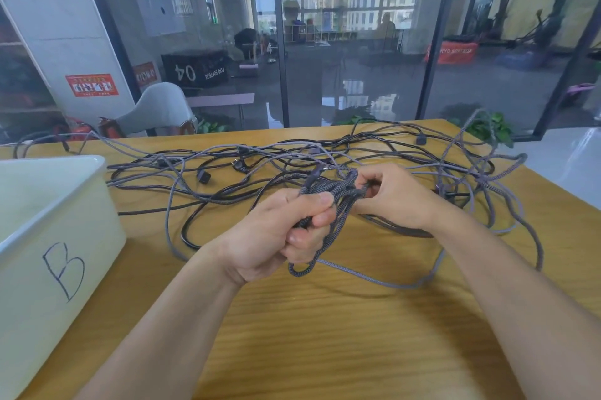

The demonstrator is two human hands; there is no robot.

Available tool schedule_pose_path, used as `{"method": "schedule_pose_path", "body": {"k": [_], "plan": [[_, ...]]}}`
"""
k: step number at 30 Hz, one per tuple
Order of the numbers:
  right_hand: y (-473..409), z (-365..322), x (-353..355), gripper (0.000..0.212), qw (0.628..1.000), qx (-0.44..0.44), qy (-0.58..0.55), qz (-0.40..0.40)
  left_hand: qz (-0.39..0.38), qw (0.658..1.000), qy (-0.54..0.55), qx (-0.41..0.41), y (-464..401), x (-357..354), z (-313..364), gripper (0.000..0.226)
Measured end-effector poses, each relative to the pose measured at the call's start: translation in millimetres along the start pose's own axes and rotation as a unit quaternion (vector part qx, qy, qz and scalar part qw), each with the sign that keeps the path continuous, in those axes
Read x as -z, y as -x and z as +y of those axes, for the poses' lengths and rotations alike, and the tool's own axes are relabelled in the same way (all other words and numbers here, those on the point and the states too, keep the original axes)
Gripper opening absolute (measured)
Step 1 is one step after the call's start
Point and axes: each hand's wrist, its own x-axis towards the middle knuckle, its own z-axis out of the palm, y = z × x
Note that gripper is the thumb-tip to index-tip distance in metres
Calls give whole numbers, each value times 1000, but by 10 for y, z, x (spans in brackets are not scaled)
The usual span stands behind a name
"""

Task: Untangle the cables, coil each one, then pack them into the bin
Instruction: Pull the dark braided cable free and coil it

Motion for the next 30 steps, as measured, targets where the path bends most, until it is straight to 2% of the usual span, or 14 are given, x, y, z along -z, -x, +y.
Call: {"method": "schedule_pose_path", "body": {"k": [6,10,12,14,16,19,22,25,30], "plan": [[-11,11,32,27,1000,14,-5,-11,-15,998,-45,38,7,-17,-1,35],[115,24,277,9,989,4,-13,-145,-19,996,-58,66,37,13,-10,35],[189,24,379,10,988,-16,1,-156,-15,997,-47,62,48,41,-13,33],[196,15,377,24,988,-34,63,-139,-19,997,-39,63,43,46,-27,33],[153,3,319,43,983,-52,138,-112,-32,997,-29,71,40,30,-35,34],[93,9,280,63,969,-88,230,-2,-60,995,-14,72,37,-10,-26,32],[85,-61,211,66,959,-82,257,92,-58,993,-49,90,11,-62,-44,35],[135,-209,145,66,959,-54,219,174,-29,992,-76,95,1,-51,-23,34],[210,-435,22,59,948,-7,191,253,-7,982,-162,93,23,-72,17,35]]}}
